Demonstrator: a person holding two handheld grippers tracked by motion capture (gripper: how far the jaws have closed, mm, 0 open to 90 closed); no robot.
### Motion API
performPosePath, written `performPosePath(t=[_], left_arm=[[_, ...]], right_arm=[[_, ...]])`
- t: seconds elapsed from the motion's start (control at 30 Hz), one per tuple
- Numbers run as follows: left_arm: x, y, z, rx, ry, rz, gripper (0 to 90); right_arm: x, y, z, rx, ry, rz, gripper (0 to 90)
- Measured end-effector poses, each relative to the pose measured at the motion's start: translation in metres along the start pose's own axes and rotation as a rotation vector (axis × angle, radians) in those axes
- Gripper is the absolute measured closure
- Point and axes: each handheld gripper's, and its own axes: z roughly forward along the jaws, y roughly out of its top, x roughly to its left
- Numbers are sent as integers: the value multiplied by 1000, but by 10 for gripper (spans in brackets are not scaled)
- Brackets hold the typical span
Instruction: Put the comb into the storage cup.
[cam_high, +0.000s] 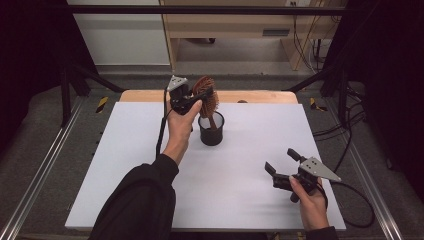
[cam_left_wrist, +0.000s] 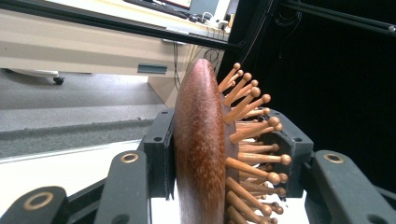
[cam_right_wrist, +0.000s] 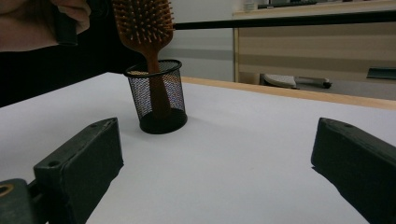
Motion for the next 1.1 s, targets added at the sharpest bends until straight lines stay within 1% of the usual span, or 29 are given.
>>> performPosePath(t=[0.8,0.93,1.1], left_arm=[[-1,-7,5,16,7,5,507],[-2,-7,6,11,3,-10,506],[-4,-9,7,7,5,-7,506]], right_arm=[[0,1,-1,-10,3,8,25],[0,1,0,-9,5,8,25],[1,1,-1,-8,6,8,25]])
